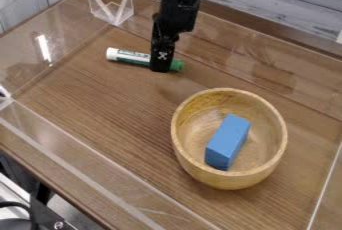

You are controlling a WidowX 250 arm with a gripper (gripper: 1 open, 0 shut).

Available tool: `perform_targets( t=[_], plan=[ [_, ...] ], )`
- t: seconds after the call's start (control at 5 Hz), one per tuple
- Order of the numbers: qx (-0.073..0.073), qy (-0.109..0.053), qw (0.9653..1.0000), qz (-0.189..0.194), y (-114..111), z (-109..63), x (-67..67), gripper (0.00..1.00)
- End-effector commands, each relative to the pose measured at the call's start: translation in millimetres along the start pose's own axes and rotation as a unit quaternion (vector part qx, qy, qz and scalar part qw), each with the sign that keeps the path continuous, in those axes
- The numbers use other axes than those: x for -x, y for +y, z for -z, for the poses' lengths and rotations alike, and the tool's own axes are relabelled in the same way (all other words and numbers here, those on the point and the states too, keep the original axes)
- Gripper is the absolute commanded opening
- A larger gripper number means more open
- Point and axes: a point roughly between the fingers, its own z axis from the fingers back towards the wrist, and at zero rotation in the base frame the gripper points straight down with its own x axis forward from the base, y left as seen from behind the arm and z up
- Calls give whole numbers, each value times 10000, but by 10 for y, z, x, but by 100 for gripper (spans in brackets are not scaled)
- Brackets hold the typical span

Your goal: Put the green marker in the brown bowl

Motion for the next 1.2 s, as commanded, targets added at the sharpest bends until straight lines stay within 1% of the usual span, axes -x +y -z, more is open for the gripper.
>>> perform_targets(
  t=[0.0,0.6,1.0],
  plan=[
    [-205,-118,9997,-91,77,-90,39,100],
    [-208,-194,9995,-137,81,-23,57,100],
    [-243,-246,9992,-187,92,-2,69,100]
  ],
)
